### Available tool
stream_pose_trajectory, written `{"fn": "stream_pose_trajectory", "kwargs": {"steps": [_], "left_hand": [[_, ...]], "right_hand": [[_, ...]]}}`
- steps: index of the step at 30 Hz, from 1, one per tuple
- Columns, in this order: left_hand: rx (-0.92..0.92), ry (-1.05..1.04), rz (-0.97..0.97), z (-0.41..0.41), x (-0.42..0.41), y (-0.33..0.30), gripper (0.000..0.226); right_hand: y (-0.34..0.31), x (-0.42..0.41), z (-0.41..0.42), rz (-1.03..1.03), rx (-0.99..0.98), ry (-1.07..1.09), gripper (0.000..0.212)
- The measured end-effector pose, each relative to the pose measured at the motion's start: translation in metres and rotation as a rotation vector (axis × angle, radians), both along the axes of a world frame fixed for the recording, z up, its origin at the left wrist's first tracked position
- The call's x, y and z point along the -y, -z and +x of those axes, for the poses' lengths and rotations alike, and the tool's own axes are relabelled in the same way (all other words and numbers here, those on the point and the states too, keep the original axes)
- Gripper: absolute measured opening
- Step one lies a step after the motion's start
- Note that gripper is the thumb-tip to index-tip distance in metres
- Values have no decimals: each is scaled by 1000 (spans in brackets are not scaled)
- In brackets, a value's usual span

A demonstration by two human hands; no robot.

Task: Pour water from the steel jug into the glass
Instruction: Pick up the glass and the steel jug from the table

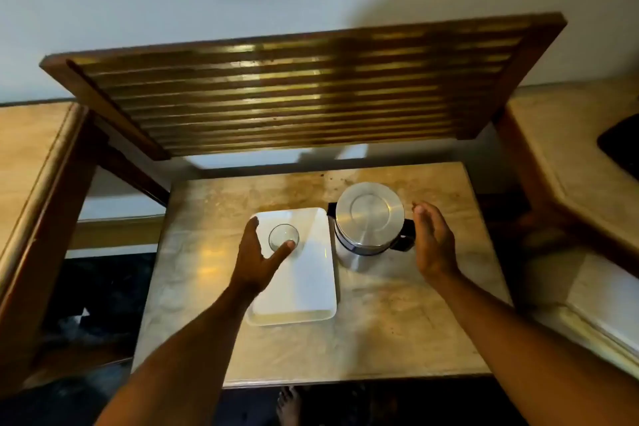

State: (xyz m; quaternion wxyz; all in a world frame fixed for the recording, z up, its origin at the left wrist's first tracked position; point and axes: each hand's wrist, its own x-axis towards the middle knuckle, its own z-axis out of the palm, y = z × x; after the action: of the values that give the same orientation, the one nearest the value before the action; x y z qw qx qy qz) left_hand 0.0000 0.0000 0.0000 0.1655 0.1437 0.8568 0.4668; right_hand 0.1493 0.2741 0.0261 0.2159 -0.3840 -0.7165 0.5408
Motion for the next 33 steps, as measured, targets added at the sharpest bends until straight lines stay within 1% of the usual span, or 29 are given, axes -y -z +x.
{"fn": "stream_pose_trajectory", "kwargs": {"steps": [1,3,4,5,7,9,10,13,16,19,22,25,27,28,30,33], "left_hand": [[65,-32,-5,2,2,13,85],[134,-101,-124,5,4,41,116],[159,-117,-165,9,5,52,122],[163,-123,-166,10,6,65,123],[130,-110,-161,11,4,85,116],[111,-114,-121,10,-2,102,109],[120,-132,-96,8,-5,107,108],[129,-170,6,3,-17,124,103],[161,-224,111,-1,-23,130,81],[201,-281,198,-3,-23,133,61],[216,-299,182,0,-21,128,53],[192,-285,167,3,-17,115,54],[172,-280,172,4,-13,99,56],[152,-277,169,2,-10,83,58],[116,-261,148,-3,-7,57,60],[46,-223,143,-13,-6,-10,57]], "right_hand": [[5,5,1,-46,-42,36,42],[23,12,-2,-96,-101,74,28],[28,17,-4,-141,-140,84,22],[34,19,-6,-181,-197,99,18],[43,16,-12,-204,-289,90,30],[54,8,-15,-227,-323,14,38],[57,2,-14,-238,-325,-33,37],[62,-16,-12,-293,-312,-207,50],[60,-23,-9,-324,-257,-398,58],[51,-20,-16,-371,-226,-497,63],[45,-10,-27,-407,-241,-455,56],[39,-3,-41,-351,-285,-287,50],[30,-1,-47,-332,-324,-198,58],[22,0,-48,-327,-330,-190,63],[4,2,-47,-335,-324,-178,66],[-57,7,-47,-370,-342,-148,65]]}}
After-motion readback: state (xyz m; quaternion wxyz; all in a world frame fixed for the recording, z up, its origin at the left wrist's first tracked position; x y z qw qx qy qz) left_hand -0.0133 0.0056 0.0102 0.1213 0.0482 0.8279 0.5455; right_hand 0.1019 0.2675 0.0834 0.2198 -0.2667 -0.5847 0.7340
